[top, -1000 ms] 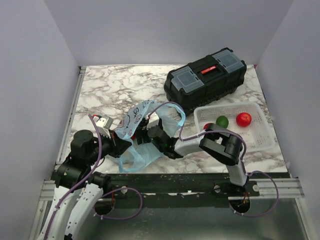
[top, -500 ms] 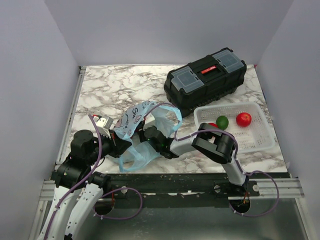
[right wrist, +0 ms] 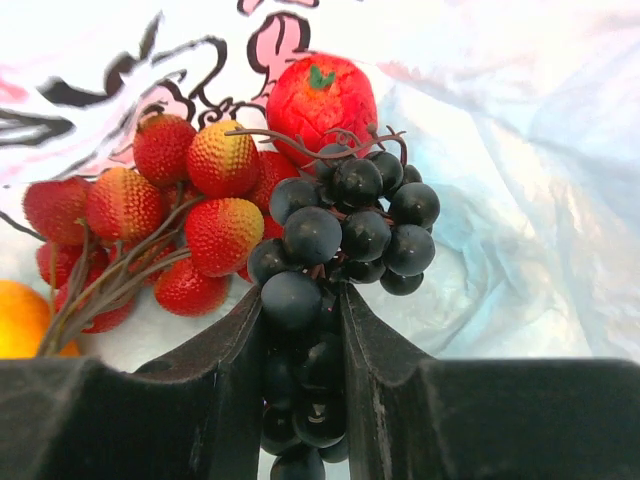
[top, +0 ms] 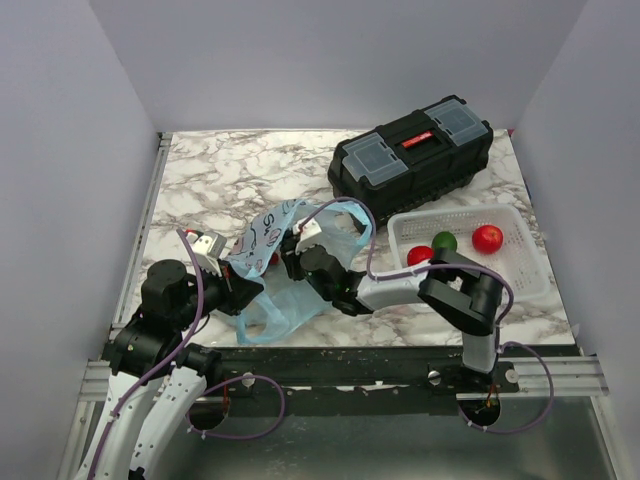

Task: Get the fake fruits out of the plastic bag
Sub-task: Take out the fake fruit from the plastic bag.

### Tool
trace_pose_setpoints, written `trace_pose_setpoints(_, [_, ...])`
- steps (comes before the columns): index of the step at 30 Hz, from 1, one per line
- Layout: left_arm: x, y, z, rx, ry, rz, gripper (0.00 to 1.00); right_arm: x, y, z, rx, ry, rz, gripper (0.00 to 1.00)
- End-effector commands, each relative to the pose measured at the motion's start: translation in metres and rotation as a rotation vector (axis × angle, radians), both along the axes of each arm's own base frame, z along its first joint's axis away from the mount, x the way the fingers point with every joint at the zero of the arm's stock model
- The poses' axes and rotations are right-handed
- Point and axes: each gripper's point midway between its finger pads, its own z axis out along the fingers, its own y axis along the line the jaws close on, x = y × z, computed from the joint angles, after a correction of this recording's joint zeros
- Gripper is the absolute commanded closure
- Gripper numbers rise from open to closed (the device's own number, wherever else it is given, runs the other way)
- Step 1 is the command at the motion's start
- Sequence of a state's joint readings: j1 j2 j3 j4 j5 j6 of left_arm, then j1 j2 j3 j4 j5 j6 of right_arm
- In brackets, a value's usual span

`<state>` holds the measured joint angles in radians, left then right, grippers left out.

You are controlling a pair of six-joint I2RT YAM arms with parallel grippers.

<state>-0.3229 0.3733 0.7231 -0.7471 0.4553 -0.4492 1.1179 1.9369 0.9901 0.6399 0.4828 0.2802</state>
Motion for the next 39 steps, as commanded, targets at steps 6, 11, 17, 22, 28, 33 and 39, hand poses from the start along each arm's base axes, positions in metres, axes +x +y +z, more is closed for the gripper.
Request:
trace_pose_setpoints(6, [0.002, 0.001, -0.004, 0.011, 0.011, 0.006, 1.00, -0.026, -0.021, 0.024, 0.025, 0.071, 0.051, 0.96])
trace_pose_setpoints(11, [0.002, 0.001, -0.003, 0.008, 0.004, 0.008, 1.00, -0.048, -0.035, 0.033, 0.038, 0.133, 0.108, 0.97])
trace_pose_setpoints(17, [0.001, 0.000, -0.003, 0.009, 0.007, -0.002, 1.00, -0.064, -0.045, 0.086, 0.143, 0.124, 0.158, 0.99])
trace_pose_setpoints(22, [0.000, -0.001, -0.003, 0.007, 0.003, -0.008, 1.00, -0.068, -0.054, 0.141, 0.219, 0.056, 0.166, 0.99])
trace_pose_setpoints(28, [-0.001, 0.000, -0.001, 0.004, -0.009, -0.009, 1.00, -0.075, -0.065, 0.208, 0.302, -0.011, 0.193, 0.99])
trace_pose_setpoints(33, [-0.002, 0.000, -0.001, 0.002, -0.011, -0.007, 1.00, -0.080, -0.083, 0.252, 0.354, -0.074, 0.189, 0.99])
trace_pose_setpoints(39, [-0.001, 0.000, -0.002, 0.004, -0.006, -0.007, 1.00, -0.056, -0.138, 0.266, 0.304, -0.162, -0.064, 0.99])
